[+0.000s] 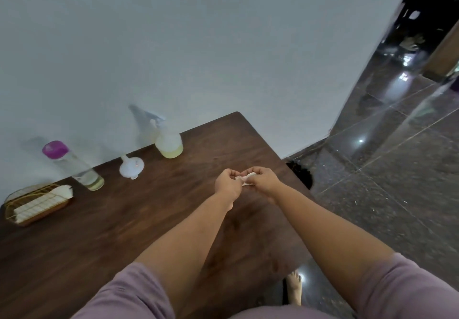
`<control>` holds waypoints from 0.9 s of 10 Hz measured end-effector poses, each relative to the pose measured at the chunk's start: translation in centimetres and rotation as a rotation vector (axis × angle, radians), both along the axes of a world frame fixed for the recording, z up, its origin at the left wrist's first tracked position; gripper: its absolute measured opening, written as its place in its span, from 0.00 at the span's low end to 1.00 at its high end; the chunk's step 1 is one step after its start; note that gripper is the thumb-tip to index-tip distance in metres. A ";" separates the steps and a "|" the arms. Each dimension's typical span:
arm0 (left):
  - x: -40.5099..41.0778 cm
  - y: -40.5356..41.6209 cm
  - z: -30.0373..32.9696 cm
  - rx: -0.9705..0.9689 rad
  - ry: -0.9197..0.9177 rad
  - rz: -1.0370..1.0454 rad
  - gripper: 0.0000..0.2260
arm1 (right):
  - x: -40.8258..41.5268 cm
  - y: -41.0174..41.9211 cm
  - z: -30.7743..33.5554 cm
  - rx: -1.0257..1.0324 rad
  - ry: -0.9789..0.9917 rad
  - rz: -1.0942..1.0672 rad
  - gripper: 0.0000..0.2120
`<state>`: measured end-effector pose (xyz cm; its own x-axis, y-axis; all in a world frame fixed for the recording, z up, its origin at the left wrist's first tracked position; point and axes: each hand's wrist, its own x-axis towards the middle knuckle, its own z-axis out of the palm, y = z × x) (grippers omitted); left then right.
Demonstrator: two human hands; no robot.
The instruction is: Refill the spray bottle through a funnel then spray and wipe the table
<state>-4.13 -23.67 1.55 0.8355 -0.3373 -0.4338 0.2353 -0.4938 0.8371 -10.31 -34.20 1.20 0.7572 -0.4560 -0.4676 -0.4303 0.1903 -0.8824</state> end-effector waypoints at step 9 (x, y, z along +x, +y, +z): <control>4.7 -29.8 -5.2 0.224 -0.378 -0.455 0.15 | 2.8 -38.2 -7.1 -0.394 0.524 -0.024 0.14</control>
